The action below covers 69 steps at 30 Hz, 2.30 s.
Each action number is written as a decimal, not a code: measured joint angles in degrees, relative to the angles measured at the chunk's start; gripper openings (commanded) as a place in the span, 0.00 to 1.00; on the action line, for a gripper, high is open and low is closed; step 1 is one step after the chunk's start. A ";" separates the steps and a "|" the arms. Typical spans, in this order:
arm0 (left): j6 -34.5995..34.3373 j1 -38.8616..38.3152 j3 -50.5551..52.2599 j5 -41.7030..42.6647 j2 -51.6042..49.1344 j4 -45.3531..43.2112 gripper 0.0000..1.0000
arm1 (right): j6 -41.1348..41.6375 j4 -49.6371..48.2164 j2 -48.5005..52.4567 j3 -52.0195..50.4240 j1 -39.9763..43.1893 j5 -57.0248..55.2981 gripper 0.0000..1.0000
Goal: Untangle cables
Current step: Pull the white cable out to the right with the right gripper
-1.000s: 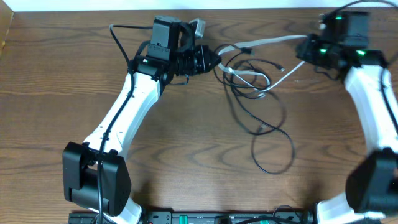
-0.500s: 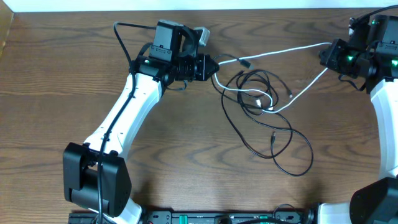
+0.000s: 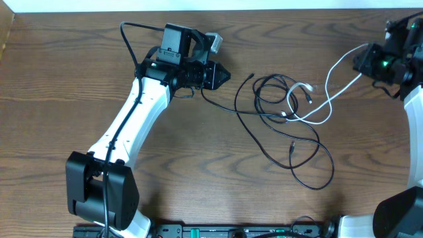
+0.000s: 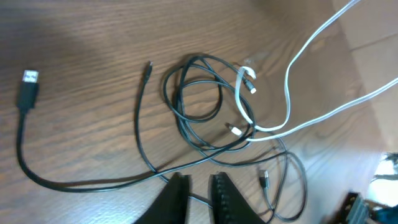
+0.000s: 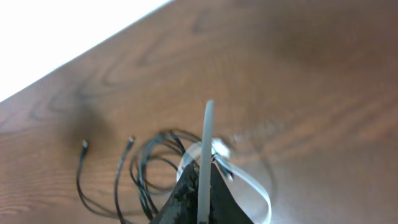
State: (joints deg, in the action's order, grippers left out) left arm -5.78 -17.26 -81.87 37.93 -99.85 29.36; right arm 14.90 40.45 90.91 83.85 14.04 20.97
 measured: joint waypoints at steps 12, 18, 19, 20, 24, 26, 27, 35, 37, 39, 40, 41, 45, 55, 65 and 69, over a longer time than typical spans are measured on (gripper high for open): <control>0.26 0.00 0.00 -6.10 0.00 2.58 0.07 | 7.28 -7.56 -0.02 22.77 3.67 19.28 0.01; 0.28 0.00 0.00 -6.62 0.00 2.58 0.08 | 10.95 -4.00 -1.33 36.59 3.63 24.28 0.01; 0.28 0.00 0.00 -6.62 0.00 2.60 0.08 | 11.06 -2.51 -1.73 37.81 3.63 23.80 0.01; 0.26 0.00 0.00 -6.64 0.00 2.58 0.08 | 11.06 -1.27 -2.14 38.49 3.63 23.26 0.01; 0.28 0.00 0.00 -6.64 0.00 2.60 0.08 | 11.23 -0.98 -2.38 38.88 3.63 21.22 0.01; 0.26 0.00 0.00 -6.64 0.00 2.58 0.08 | 11.37 -1.88 -1.88 38.88 3.72 19.50 0.01; 0.28 0.00 0.00 -6.64 0.00 2.60 0.08 | 11.45 -2.23 -1.70 38.93 4.02 18.03 0.01; 0.26 0.00 0.00 -6.67 0.00 2.56 0.08 | 8.85 0.87 -0.68 39.67 7.48 5.38 0.01; 0.26 0.00 0.00 -6.67 0.00 2.40 0.08 | 7.10 1.11 0.92 40.06 7.52 2.51 0.01; 0.26 0.00 0.00 -6.67 0.00 2.12 0.08 | 5.53 0.33 3.39 40.22 7.50 0.02 0.01; 0.28 0.00 0.00 -6.67 0.00 2.03 0.08 | 4.94 -0.44 4.92 40.24 7.50 -1.29 0.01; 0.26 0.00 0.00 -6.67 0.00 2.05 0.08 | 4.48 -1.20 6.49 40.24 7.52 -2.51 0.01; 0.28 0.00 0.00 -6.71 0.00 1.95 0.08 | 3.78 -6.93 14.34 40.22 8.07 -6.38 0.01; 0.26 0.00 0.00 -6.80 0.00 1.64 0.08 | 3.87 -14.08 20.02 42.56 15.37 -10.64 0.01; 0.28 0.00 0.00 -6.80 0.00 1.27 0.08 | 2.14 -7.67 25.16 44.44 19.98 -12.79 0.20; 0.26 0.00 0.00 -6.80 0.00 1.29 0.08 | 0.85 -4.57 33.73 44.44 19.80 -13.00 0.86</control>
State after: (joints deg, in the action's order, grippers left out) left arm -5.52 -17.26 -81.87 31.14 -99.85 30.65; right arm 15.75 35.88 124.64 128.29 33.85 7.97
